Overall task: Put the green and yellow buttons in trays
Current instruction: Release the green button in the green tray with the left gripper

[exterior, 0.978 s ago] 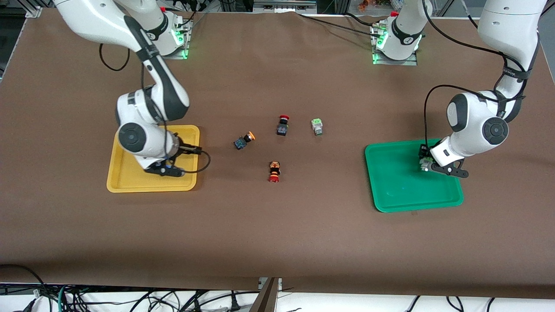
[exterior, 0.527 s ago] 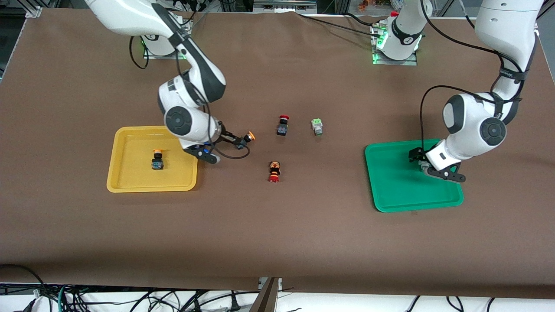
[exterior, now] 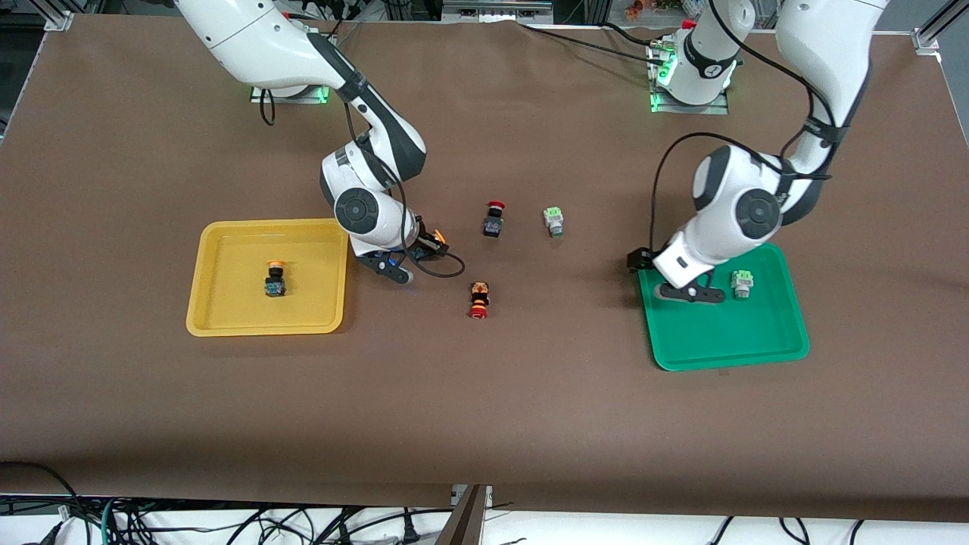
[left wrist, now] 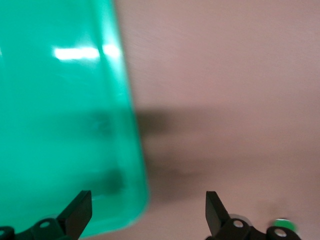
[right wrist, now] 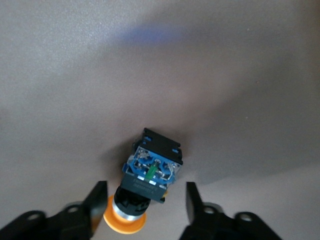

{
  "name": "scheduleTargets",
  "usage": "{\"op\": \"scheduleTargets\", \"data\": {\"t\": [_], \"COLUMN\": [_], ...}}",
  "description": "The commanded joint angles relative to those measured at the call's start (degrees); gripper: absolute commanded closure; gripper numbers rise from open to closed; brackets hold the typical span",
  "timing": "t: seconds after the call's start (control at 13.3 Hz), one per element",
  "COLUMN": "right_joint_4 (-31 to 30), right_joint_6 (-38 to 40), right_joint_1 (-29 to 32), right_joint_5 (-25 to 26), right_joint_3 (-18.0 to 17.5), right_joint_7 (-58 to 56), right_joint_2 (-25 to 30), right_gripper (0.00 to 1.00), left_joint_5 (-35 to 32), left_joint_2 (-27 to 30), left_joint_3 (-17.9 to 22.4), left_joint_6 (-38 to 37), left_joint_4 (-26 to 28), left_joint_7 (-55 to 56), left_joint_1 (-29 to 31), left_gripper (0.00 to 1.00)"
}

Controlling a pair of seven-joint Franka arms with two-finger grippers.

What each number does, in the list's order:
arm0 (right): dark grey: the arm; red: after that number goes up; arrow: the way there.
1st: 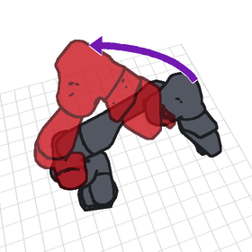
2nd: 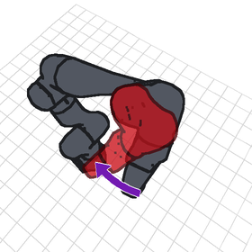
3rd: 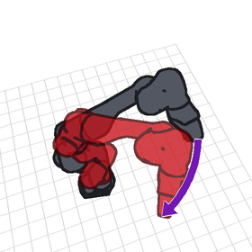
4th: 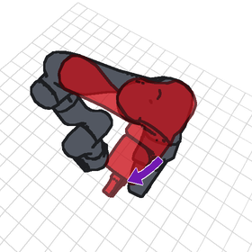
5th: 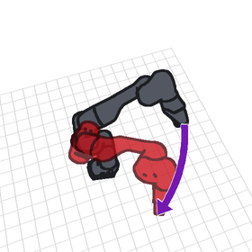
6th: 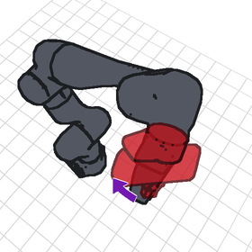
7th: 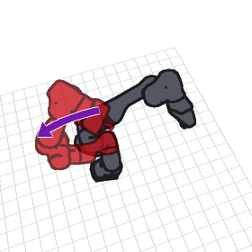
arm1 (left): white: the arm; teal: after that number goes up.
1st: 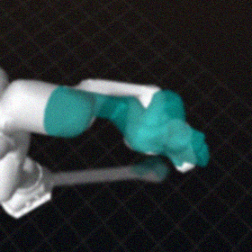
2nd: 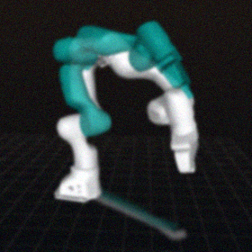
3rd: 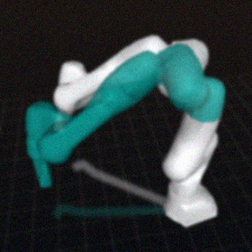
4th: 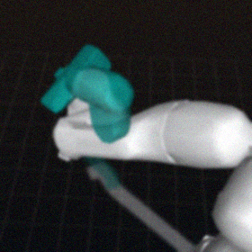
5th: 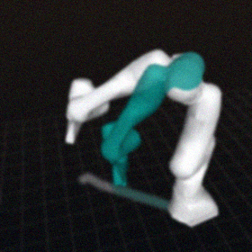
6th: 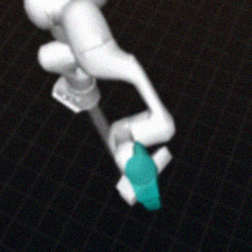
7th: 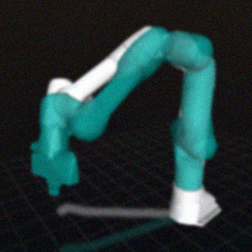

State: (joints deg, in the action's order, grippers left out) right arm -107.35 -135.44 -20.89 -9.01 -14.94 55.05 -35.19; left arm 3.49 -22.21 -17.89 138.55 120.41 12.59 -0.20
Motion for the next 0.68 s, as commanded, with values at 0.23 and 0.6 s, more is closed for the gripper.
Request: {"op": "scheduleTargets", "data": {"t": [0.23,0.6], "right_joint_4": [0.8,10.8], "right_joint_6": [3.0,22.7], "right_joint_1": [0.8,0.9], "right_joint_5": [-0.3,0.1], "right_joint_3": [2.4,14.5], "right_joint_7": [-3.3,-27.5], "right_joint_2": [2.7,4.1], "right_gripper": [0.88,0.87], "left_joint_5": [0.6,0.5], "left_joint_2": [-0.7,-1.9], "left_joint_3": [-6.3,-7.7], "left_joint_6": [1.5,3.5], "left_joint_4": [0.4,2.6], "left_joint_7": [14.5,21.0], "left_joint_1": [-5.1,-9.6], "left_gripper": [0.0,0.0]}}
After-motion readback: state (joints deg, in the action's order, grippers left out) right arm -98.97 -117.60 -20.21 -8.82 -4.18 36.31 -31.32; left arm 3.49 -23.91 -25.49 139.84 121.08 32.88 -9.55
